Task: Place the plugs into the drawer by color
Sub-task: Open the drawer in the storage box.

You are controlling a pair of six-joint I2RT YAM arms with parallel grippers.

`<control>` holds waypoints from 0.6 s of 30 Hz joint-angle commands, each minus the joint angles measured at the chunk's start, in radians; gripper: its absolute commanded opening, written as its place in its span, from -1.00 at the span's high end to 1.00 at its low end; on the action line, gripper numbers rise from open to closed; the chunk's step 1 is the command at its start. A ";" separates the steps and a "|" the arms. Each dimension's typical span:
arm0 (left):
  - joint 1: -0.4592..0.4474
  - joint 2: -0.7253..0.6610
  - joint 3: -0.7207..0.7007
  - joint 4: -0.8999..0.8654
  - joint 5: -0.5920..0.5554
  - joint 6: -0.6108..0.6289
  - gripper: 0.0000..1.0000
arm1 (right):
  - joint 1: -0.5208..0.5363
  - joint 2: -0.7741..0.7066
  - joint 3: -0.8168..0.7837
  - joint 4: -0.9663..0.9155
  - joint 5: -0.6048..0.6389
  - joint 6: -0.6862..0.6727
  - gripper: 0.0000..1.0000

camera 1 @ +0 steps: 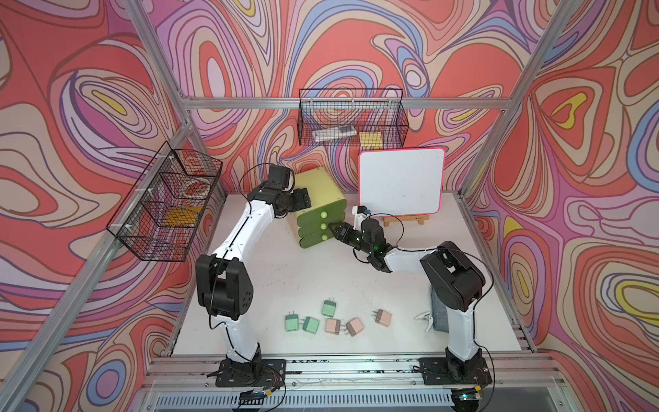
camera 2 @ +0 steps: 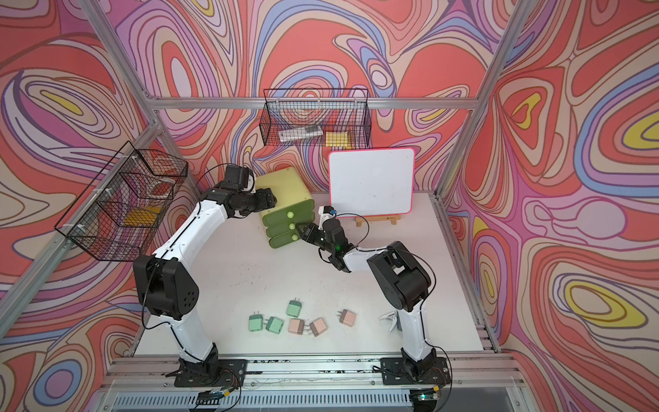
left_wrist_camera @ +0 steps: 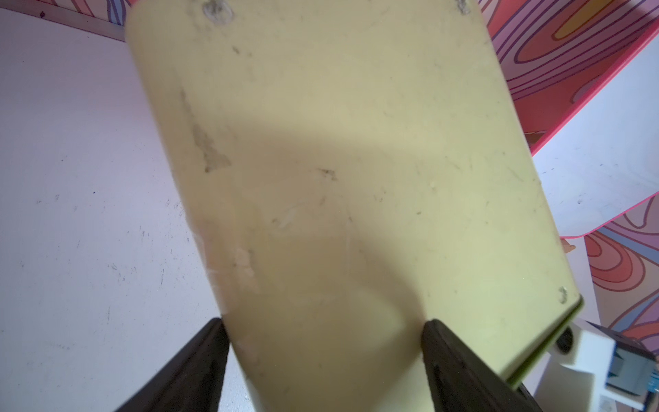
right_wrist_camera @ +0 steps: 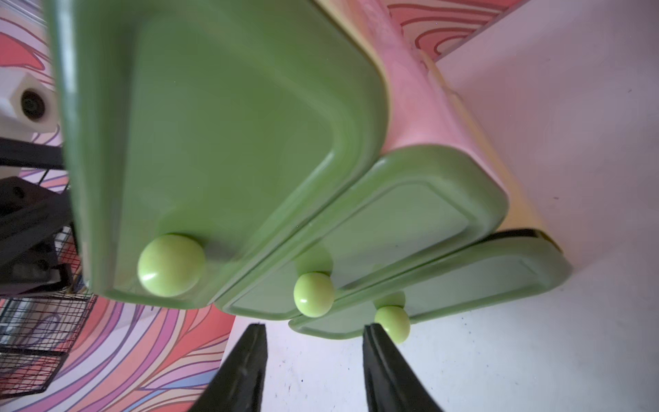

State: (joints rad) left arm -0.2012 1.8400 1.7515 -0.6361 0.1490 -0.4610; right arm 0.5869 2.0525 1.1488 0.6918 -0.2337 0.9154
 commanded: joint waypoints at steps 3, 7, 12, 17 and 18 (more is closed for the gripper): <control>0.008 0.018 -0.047 -0.099 -0.014 0.012 -0.67 | -0.013 0.066 0.046 0.079 -0.055 0.080 0.14; 0.009 0.021 -0.048 -0.097 -0.009 0.010 -0.67 | -0.015 0.097 0.076 0.081 -0.060 0.089 0.14; 0.009 0.024 -0.048 -0.099 -0.009 0.013 -0.67 | -0.015 0.134 0.111 0.097 -0.082 0.113 0.18; 0.009 0.030 -0.045 -0.102 -0.001 0.013 -0.67 | -0.015 0.164 0.140 0.097 -0.104 0.136 0.18; 0.009 0.031 -0.045 -0.102 -0.002 0.012 -0.67 | -0.015 0.169 0.146 0.097 -0.111 0.142 0.19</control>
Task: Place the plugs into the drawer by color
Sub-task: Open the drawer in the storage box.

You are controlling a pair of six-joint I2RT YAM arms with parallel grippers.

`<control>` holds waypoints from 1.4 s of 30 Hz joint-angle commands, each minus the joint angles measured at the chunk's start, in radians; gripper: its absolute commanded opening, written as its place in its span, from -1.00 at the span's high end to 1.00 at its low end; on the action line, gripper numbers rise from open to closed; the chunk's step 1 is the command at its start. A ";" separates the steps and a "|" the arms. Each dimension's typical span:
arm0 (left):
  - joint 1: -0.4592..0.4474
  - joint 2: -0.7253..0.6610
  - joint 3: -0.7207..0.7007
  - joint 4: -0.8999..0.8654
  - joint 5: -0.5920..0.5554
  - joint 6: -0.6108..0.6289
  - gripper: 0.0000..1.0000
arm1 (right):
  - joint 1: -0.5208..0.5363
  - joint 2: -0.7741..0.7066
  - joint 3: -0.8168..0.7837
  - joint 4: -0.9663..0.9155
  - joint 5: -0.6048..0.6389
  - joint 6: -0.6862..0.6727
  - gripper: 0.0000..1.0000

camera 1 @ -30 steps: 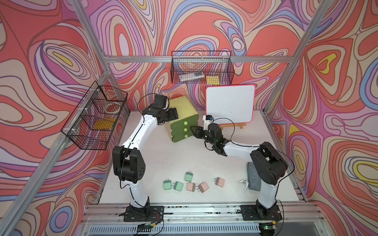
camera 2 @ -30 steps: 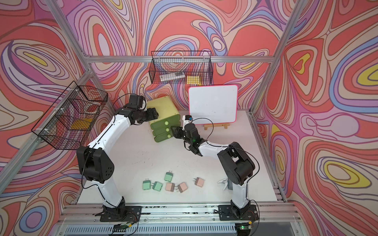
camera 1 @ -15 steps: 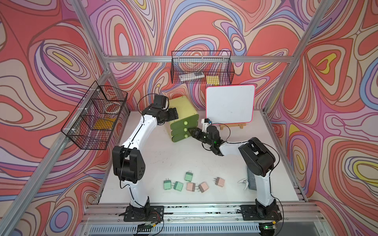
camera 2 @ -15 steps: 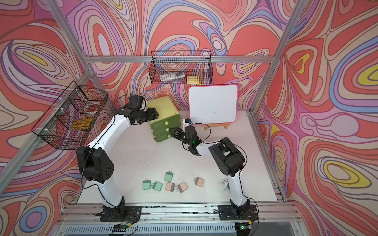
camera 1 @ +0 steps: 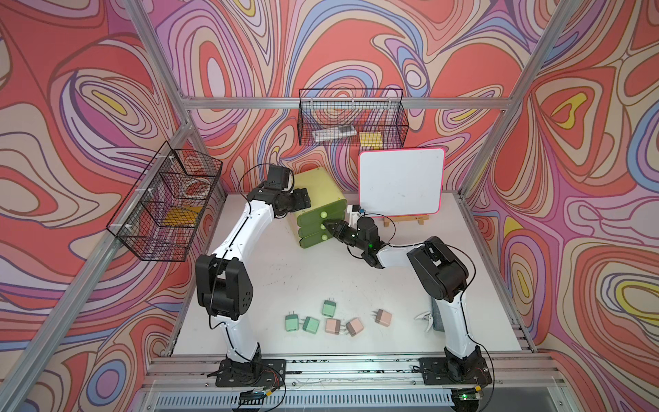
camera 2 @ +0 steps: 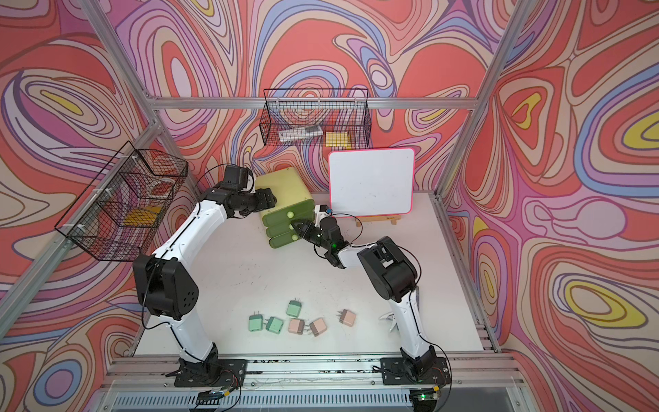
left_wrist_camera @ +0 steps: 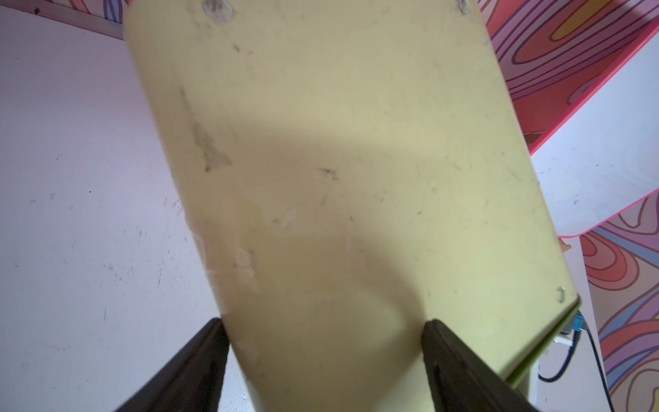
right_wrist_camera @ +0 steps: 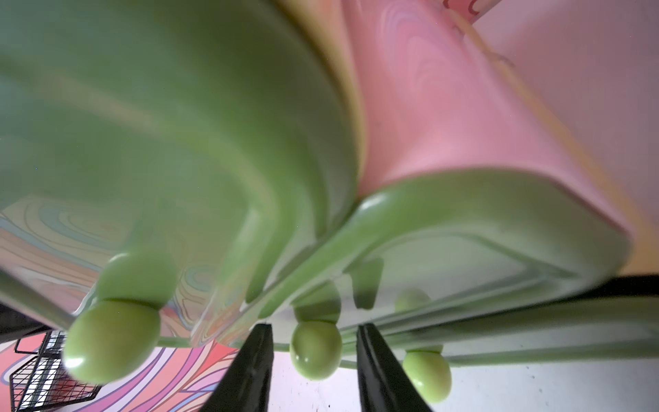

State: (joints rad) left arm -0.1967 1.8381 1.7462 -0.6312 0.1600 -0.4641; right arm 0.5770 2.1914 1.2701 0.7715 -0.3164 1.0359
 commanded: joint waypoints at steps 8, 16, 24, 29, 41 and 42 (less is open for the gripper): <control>0.005 0.033 -0.043 -0.105 -0.011 0.013 -0.67 | -0.005 0.057 0.041 0.034 -0.045 0.042 0.23; 0.005 0.031 -0.045 -0.105 -0.017 0.013 -0.67 | -0.004 0.075 0.055 0.067 -0.069 0.072 0.35; 0.005 0.032 -0.045 -0.102 -0.016 0.010 -0.67 | -0.003 0.076 0.038 0.095 -0.082 0.099 0.39; 0.005 0.032 -0.045 -0.103 -0.021 0.010 -0.67 | -0.003 0.071 0.030 0.102 -0.087 0.099 0.55; 0.006 0.045 -0.039 -0.106 -0.030 0.013 -0.67 | -0.003 0.000 -0.037 0.073 -0.092 0.056 0.86; 0.008 0.044 -0.037 -0.108 -0.032 0.015 -0.67 | -0.003 -0.009 -0.044 0.070 -0.090 0.053 0.86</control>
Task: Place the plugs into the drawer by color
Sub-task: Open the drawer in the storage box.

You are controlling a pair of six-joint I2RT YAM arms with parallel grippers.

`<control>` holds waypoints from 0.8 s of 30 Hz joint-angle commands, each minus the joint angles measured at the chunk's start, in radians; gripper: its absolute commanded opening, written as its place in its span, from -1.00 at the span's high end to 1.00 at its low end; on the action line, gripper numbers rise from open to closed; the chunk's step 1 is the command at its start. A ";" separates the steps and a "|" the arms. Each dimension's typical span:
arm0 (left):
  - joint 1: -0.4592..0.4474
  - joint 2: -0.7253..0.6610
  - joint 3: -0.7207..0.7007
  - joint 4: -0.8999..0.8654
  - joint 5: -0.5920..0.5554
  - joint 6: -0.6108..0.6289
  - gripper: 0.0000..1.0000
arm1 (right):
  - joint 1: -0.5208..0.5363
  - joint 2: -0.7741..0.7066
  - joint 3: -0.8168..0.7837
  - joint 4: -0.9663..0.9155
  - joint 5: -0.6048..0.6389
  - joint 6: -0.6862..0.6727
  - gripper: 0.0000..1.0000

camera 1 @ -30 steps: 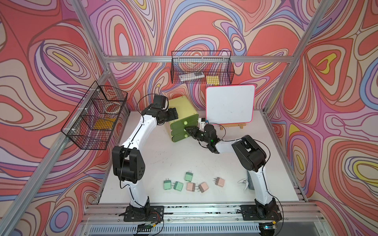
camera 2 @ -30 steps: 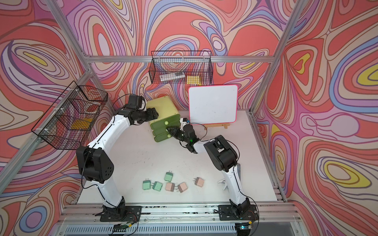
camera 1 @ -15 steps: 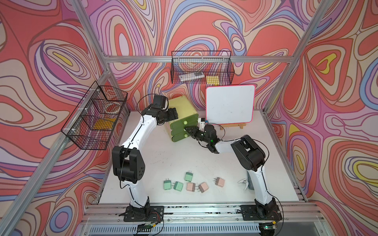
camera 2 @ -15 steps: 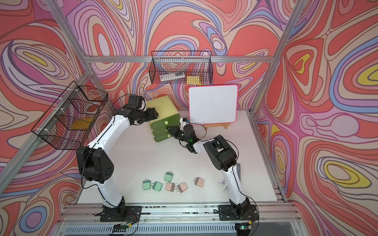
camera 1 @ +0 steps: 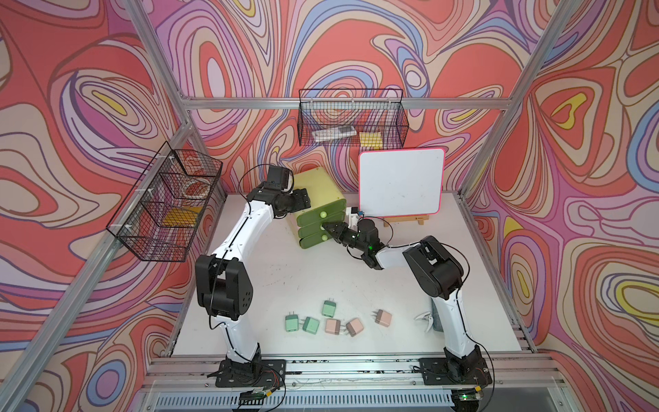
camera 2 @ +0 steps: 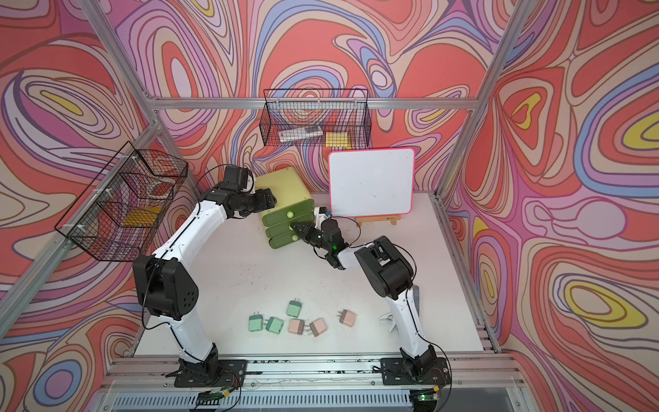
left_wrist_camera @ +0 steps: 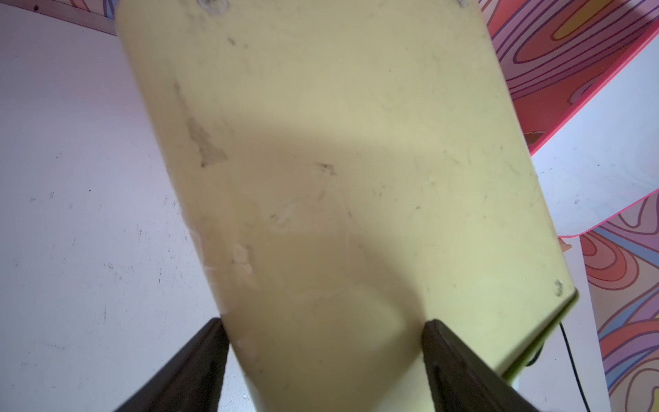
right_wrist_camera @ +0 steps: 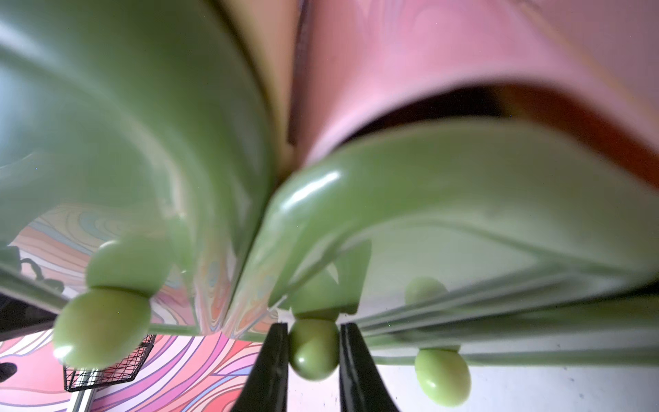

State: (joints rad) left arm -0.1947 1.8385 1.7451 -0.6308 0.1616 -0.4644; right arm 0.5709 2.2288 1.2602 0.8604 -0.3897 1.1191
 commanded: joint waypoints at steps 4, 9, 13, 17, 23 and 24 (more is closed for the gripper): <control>0.012 0.044 -0.037 -0.107 -0.037 0.016 -0.67 | 0.003 -0.086 -0.076 -0.022 -0.012 -0.039 0.87; 0.015 0.048 -0.038 -0.103 -0.038 0.016 -0.67 | 0.004 -0.132 -0.122 -0.028 0.000 -0.051 0.86; 0.015 0.051 -0.042 -0.101 -0.036 0.014 -0.67 | 0.006 -0.155 -0.124 -0.077 0.012 -0.069 0.86; 0.015 0.041 -0.054 -0.096 -0.035 0.012 -0.68 | 0.007 -0.133 -0.145 -0.011 0.005 -0.055 0.73; 0.015 0.038 -0.059 -0.095 -0.032 0.010 -0.67 | 0.007 -0.100 -0.138 0.046 -0.002 -0.045 0.44; 0.015 0.038 -0.059 -0.095 -0.031 0.012 -0.67 | 0.007 -0.095 -0.133 0.051 -0.004 -0.044 0.42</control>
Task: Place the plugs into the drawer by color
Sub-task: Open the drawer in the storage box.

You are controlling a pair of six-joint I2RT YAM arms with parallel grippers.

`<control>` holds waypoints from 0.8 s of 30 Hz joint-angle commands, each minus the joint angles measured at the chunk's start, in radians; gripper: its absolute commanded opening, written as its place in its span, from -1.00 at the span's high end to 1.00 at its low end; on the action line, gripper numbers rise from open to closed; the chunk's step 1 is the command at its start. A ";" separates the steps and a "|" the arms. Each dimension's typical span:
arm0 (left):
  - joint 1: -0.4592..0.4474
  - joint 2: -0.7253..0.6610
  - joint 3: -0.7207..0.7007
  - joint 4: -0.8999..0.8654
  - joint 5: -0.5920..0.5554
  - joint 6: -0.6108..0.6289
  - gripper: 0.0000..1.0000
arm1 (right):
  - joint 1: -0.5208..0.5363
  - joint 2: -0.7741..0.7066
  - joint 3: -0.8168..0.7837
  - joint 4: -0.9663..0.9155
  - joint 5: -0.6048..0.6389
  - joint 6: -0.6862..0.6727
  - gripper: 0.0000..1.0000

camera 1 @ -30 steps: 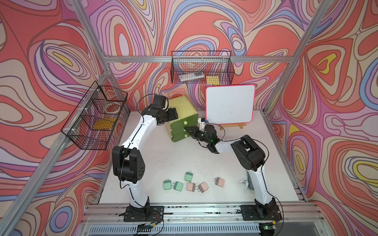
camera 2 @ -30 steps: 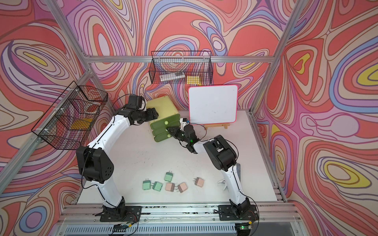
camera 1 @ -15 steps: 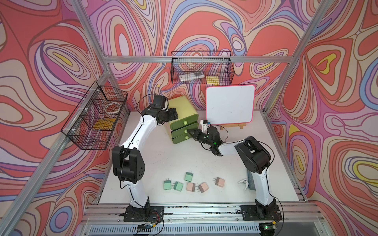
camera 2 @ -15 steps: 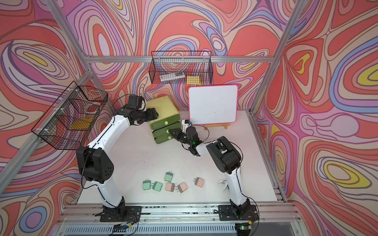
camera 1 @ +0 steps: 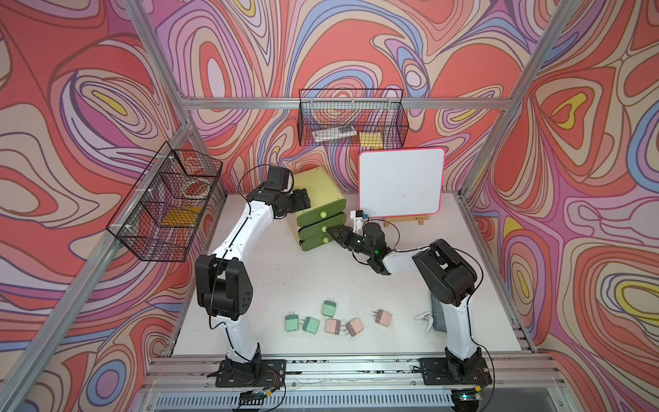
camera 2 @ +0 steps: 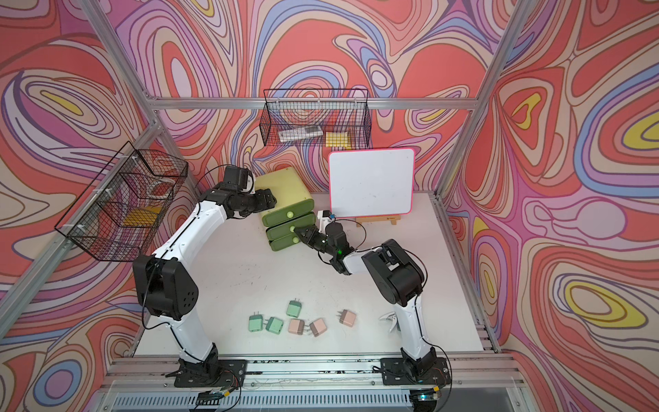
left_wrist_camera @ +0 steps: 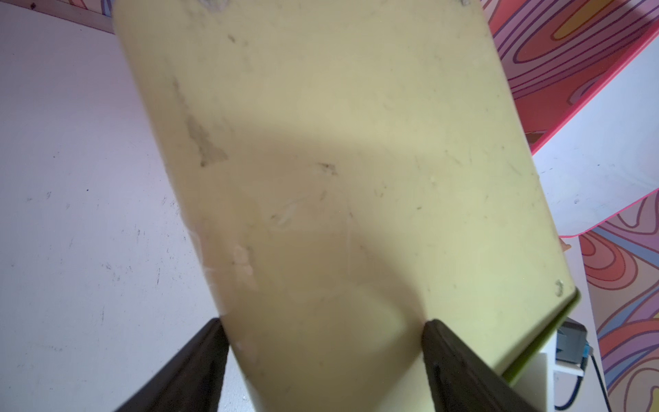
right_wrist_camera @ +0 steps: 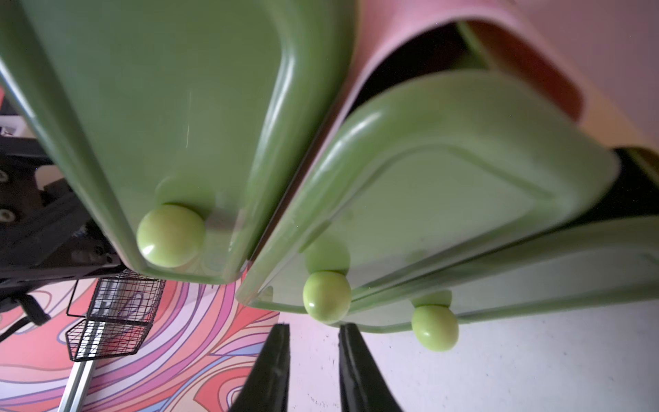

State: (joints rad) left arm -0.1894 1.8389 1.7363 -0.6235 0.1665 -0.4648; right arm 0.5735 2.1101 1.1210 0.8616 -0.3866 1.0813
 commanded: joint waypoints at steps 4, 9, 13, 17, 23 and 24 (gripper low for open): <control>0.010 0.034 -0.052 -0.102 -0.036 0.012 -0.68 | 0.005 0.055 0.040 0.043 -0.017 0.003 0.33; 0.010 0.031 -0.047 -0.104 -0.040 0.017 -0.68 | 0.005 0.087 0.079 0.032 -0.030 0.011 0.25; 0.010 0.031 -0.047 -0.102 -0.035 0.014 -0.67 | 0.005 0.109 0.101 0.028 -0.034 0.018 0.23; 0.010 0.030 -0.047 -0.102 -0.032 0.014 -0.68 | 0.005 0.129 0.123 0.029 -0.040 0.025 0.25; 0.010 0.030 -0.047 -0.101 -0.032 0.014 -0.67 | 0.005 0.154 0.157 0.021 -0.046 0.030 0.34; 0.010 0.032 -0.047 -0.101 -0.032 0.014 -0.68 | 0.005 0.160 0.165 0.022 -0.049 0.033 0.36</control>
State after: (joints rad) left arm -0.1879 1.8381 1.7340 -0.6201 0.1722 -0.4648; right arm 0.5735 2.2395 1.2594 0.8825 -0.4236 1.1114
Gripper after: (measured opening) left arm 0.838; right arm 0.323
